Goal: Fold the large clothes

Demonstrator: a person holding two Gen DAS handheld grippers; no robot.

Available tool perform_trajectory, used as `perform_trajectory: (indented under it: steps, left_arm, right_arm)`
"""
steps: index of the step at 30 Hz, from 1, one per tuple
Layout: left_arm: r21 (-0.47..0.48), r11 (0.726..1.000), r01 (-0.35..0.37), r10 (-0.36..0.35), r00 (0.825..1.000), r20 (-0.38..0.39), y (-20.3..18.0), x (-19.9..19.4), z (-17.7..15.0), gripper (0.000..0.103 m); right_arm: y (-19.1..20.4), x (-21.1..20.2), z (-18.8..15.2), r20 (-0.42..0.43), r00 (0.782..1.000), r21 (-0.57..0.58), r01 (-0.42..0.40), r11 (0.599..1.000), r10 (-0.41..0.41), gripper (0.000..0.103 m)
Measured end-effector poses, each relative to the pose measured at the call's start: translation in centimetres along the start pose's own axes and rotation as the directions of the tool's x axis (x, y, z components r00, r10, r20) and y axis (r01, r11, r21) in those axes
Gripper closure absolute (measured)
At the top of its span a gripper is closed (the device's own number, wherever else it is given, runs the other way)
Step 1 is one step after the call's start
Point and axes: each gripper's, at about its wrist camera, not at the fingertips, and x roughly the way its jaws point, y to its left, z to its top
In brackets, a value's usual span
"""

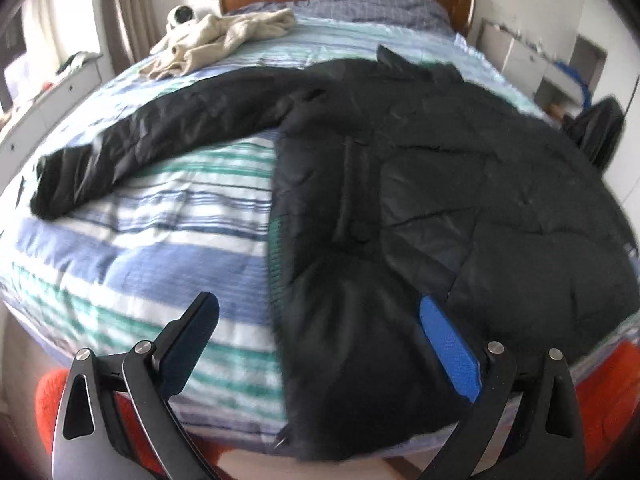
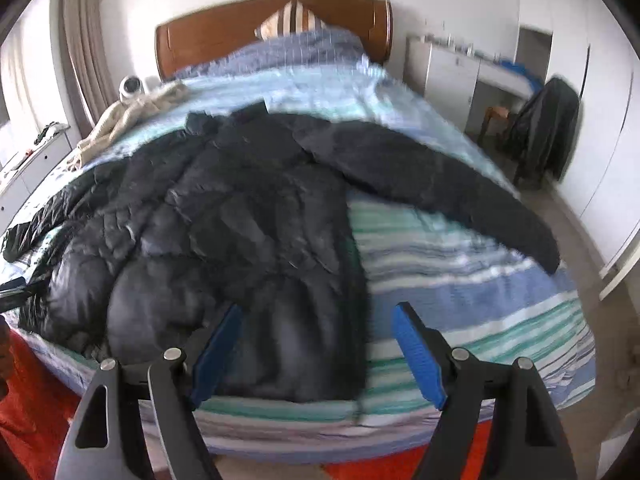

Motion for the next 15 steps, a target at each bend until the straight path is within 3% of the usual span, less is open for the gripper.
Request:
perform_trajectory:
  steps: [2, 5, 7, 8, 9, 10, 12, 13, 15]
  left_arm:
    - [-0.034, 0.999, 0.018, -0.019, 1.000, -0.012, 1.2, -0.3, -0.2, 0.002]
    - [-0.069, 0.992, 0.108, -0.113, 0.991, -0.077, 1.8, 0.7, -0.7, 0.002]
    - [-0.057, 0.981, 0.186, -0.192, 0.972, -0.134, 0.9, 1.8, -0.9, 0.002]
    - [-0.038, 0.980, 0.195, -0.198, 0.970, -0.144, 0.3, 2.1, -1.0, 0.004]
    - [-0.016, 0.982, 0.186, -0.187, 0.972, -0.140, -0.3, 2.1, -1.2, 0.011]
    - [0.010, 0.982, 0.186, -0.183, 0.973, -0.142, -1.0, 2.1, -1.4, 0.036]
    - [0.024, 0.983, 0.180, -0.174, 0.974, -0.146, -1.6, 2.0, -1.5, 0.062]
    - [0.020, 0.980, 0.196, -0.191, 0.971, -0.147, -1.6, 1.8, -1.5, 0.073]
    - [0.027, 0.978, 0.205, -0.198, 0.968, -0.151, -1.5, 1.0, -1.8, 0.076]
  right_arm:
    - [-1.7, 1.3, -0.3, -0.046, 0.999, 0.026, -0.025, 0.999, 0.026, 0.023]
    - [-3.2, 4.0, -0.7, -0.114, 0.983, 0.091, -0.133, 0.987, 0.143, 0.023]
    - [-3.4, 6.0, -1.0, -0.141, 0.946, 0.164, -0.268, 0.949, 0.292, 0.023]
    - [-3.4, 6.5, -1.1, -0.148, 0.937, 0.180, -0.290, 0.940, 0.317, 0.024]
    - [-3.3, 6.9, -1.3, -0.153, 0.932, 0.192, -0.297, 0.935, 0.328, 0.041]
    - [-3.2, 7.0, -1.4, -0.155, 0.936, 0.190, -0.286, 0.939, 0.316, 0.053]
    - [-2.9, 6.6, -1.7, -0.143, 0.941, 0.186, -0.279, 0.942, 0.307, 0.077]
    - [-2.7, 6.3, -1.8, -0.133, 0.941, 0.182, -0.284, 0.941, 0.310, 0.080]
    - [-2.3, 5.6, -2.0, -0.131, 0.949, 0.161, -0.265, 0.951, 0.287, 0.083]
